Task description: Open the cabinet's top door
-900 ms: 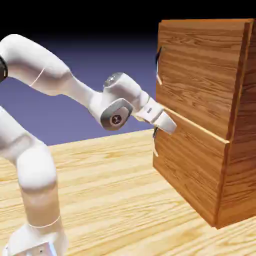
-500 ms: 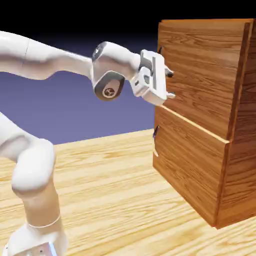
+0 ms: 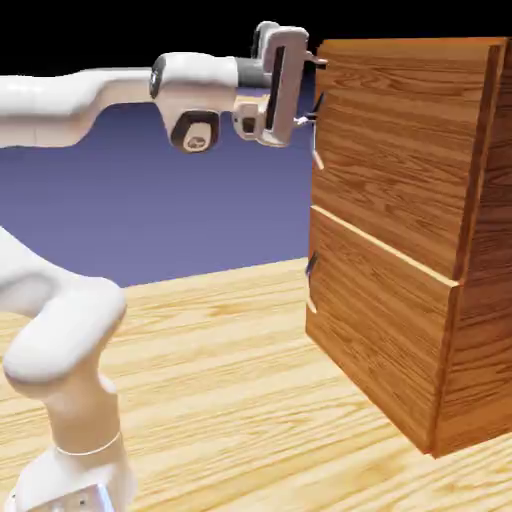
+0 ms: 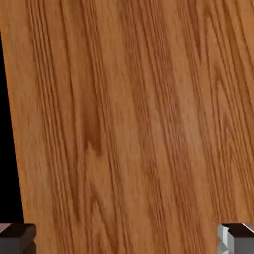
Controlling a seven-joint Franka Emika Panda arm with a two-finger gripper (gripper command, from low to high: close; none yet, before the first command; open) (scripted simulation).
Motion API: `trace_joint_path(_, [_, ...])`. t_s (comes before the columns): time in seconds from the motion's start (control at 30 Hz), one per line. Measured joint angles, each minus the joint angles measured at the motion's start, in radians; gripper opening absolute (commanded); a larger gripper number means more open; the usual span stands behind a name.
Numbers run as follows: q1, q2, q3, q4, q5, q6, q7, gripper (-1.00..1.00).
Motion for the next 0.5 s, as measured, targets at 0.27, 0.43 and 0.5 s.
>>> trace_joint_path(0.27, [-0.171, -0.081, 0.223, 0.128, 0.34, 0.033, 0.348, 0.0])
trace_joint_path(0.43, [-0.277, -0.132, 0.362, 0.209, 0.553, 0.054, 0.565, 0.0])
trace_joint_path(0.5, [-0.32, -0.152, 0.417, 0.241, 0.638, 0.062, 0.652, 0.0])
